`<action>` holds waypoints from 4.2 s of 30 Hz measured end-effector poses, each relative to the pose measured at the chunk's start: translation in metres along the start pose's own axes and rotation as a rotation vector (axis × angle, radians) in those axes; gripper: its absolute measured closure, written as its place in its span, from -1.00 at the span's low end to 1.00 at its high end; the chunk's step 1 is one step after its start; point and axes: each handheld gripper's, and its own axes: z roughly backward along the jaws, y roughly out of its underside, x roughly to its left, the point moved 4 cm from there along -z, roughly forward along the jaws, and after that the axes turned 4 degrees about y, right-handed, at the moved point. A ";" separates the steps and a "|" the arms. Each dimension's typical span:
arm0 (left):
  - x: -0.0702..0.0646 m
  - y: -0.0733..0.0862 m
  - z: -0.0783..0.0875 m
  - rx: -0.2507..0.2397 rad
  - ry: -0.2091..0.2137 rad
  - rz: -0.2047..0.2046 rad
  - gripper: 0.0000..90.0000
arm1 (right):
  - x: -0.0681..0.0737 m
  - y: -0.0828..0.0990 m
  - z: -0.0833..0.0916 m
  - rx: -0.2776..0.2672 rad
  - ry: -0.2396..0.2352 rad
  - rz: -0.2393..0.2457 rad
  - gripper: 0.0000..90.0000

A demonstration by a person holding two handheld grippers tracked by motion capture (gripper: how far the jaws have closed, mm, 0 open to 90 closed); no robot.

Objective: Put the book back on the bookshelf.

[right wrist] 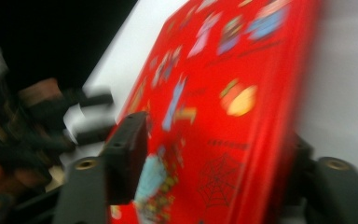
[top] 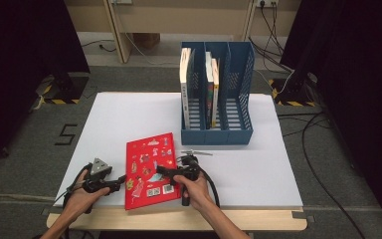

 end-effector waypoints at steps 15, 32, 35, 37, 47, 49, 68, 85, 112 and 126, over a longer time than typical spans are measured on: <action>0.007 -0.001 -0.001 0.002 0.032 0.022 -0.47 | 0.004 -0.008 0.004 0.014 -0.074 0.151 0.11; 0.014 -0.001 0.002 -0.013 0.039 0.115 -0.53 | 0.006 -0.011 0.012 -0.065 -0.114 0.189 0.23; 0.016 0.000 0.002 -0.005 0.015 0.101 -0.57 | 0.007 -0.012 0.013 -0.080 -0.123 0.189 0.26; 0.016 0.000 0.002 -0.002 0.014 0.101 -0.58 | 0.008 -0.012 0.014 -0.086 -0.129 0.195 0.27; 0.023 -0.002 0.002 -0.006 0.002 0.130 -0.62 | 0.010 -0.013 0.016 -0.113 -0.161 0.188 0.35; 0.022 -0.003 0.000 -0.004 0.000 0.124 -0.62 | 0.011 -0.014 0.017 -0.123 -0.169 0.193 0.37; 0.031 -0.024 0.012 -0.108 0.075 0.236 -0.37 | 0.040 -0.027 0.036 -0.215 -0.281 0.316 0.61; 0.030 -0.063 0.012 -0.210 0.115 0.287 -0.19 | 0.060 -0.057 0.059 -0.378 -0.232 0.697 0.63; -0.007 -0.050 -0.012 -0.142 0.172 0.220 -0.57 | 0.028 -0.016 0.105 -0.310 -0.165 0.824 0.55; -0.018 -0.049 -0.017 -0.126 0.196 0.205 -0.57 | 0.018 0.002 0.116 -0.296 -0.176 0.872 0.54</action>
